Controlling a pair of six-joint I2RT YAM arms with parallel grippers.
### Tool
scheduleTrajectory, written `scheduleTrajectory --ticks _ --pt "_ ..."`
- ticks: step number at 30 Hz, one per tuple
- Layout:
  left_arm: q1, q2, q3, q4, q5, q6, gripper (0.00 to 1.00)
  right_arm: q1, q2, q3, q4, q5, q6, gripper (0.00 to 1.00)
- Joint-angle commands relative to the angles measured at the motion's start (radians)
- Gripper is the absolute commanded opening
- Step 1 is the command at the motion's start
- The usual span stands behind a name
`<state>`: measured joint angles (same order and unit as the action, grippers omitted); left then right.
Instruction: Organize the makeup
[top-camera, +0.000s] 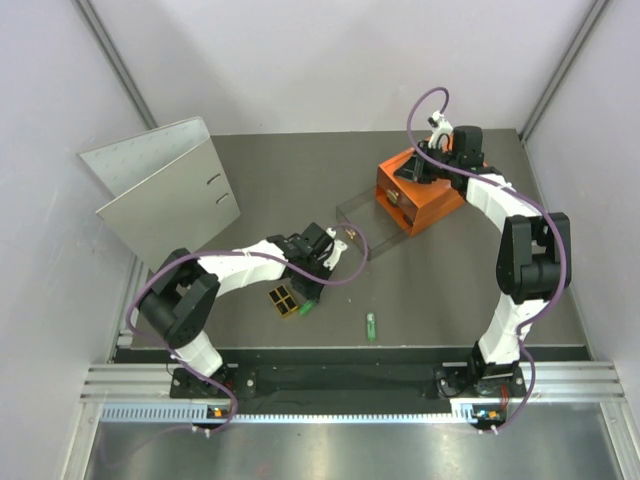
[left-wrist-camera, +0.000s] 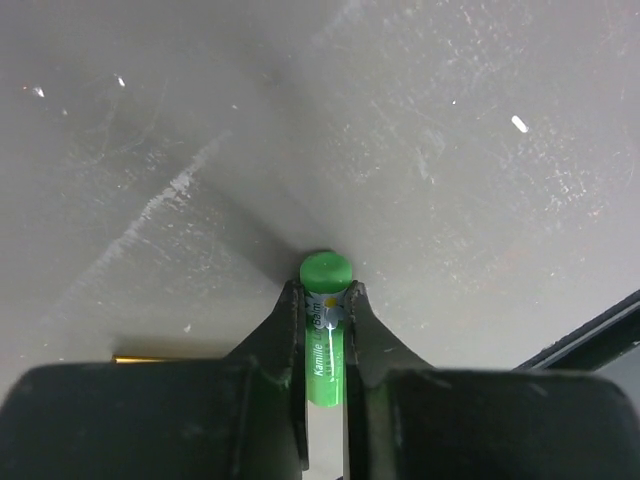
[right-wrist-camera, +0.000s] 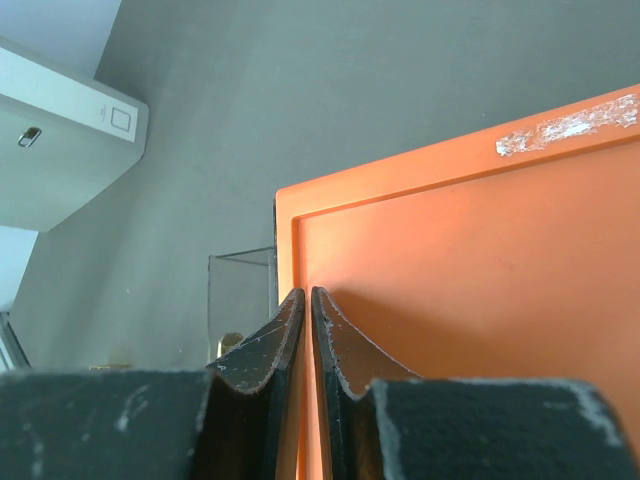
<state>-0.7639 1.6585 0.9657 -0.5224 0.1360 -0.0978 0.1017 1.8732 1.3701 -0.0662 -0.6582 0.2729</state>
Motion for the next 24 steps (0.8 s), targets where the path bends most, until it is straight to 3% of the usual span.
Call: scheduleTrajectory --ticks 1,12,17,24 --pt "-0.005 0.008 0.039 0.03 -0.051 0.023 0.0 -0.002 0.136 -0.095 -0.336 0.163 -0.072 0.1" --pt "-0.005 0.001 0.332 0.008 -0.159 0.072 0.0 -0.002 0.136 -0.1 -0.34 0.167 -0.07 0.1" --pt "-0.006 0.111 0.461 0.067 -0.141 0.09 0.0 0.0 0.139 -0.105 -0.333 0.167 -0.066 0.1" --pt "-0.015 0.352 0.755 0.056 -0.082 0.136 0.0 -0.002 0.138 -0.111 -0.334 0.169 -0.064 0.1"
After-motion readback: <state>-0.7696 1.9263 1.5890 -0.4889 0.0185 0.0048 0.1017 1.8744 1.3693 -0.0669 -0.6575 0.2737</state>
